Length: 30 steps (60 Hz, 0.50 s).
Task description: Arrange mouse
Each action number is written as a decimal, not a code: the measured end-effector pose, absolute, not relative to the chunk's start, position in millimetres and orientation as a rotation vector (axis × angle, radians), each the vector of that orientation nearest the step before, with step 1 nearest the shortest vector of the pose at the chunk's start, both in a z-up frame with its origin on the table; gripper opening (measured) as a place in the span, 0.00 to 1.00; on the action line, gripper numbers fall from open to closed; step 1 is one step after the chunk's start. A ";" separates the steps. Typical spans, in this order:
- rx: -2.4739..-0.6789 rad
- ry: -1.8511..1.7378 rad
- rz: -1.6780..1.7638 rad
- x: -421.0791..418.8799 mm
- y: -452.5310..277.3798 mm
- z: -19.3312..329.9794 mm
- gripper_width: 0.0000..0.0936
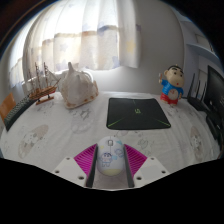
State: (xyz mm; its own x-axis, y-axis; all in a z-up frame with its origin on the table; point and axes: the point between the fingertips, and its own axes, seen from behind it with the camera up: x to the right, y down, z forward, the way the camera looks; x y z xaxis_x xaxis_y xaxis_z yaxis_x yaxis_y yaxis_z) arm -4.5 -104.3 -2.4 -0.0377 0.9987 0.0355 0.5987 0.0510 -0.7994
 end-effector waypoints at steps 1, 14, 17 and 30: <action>-1.614 -1.700 0.818 -6.4 -103.2 3.1 0.50; -1.562 -1.589 0.895 -72.1 -86.3 106.4 0.44; -1.537 -1.549 0.889 -96.1 -74.2 126.3 0.42; -1.551 -1.532 0.777 -185.1 -18.1 87.0 0.42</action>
